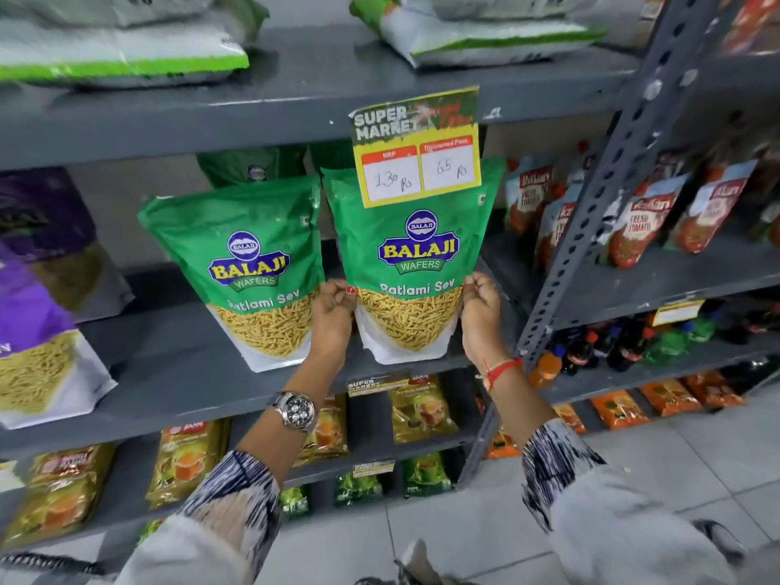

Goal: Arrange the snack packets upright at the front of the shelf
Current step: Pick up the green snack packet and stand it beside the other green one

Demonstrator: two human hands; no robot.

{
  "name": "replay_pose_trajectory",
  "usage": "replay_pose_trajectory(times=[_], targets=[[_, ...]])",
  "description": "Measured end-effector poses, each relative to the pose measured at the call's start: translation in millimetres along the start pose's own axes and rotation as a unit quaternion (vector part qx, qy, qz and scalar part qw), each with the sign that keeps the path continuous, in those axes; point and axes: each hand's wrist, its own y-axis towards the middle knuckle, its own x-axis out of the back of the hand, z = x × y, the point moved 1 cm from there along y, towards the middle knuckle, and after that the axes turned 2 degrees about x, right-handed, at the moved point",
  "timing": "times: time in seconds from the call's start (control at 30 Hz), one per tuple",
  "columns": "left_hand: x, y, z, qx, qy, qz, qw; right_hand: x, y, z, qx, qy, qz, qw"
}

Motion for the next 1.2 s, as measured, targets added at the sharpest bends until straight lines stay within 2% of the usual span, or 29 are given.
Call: replay_pose_trajectory(times=[0.3, 0.37, 0.43, 0.53, 1.2], targets=[[5, 24, 28, -0.027, -0.025, 0.033, 0.999, -9, 28, -30, -0.015, 0.014, 0.062, 0.998], [4, 28, 31, 0.001, -0.026, 0.064, 0.998, -6, 32, -36, -0.040, 0.014, 0.084, 0.996], [0, 31, 35, 0.069, -0.017, 0.098, 0.993, -5, 32, -39, -0.071, 0.006, 0.124, 0.990], [-8, 31, 36, 0.123, -0.013, 0.122, 0.985, -7, 28, -41, -0.068, -0.004, 0.163, 0.984], [-7, 29, 40, 0.101, -0.041, 0.158, 0.981, -9, 19, -37, -0.062, 0.046, 0.147, 0.986]])
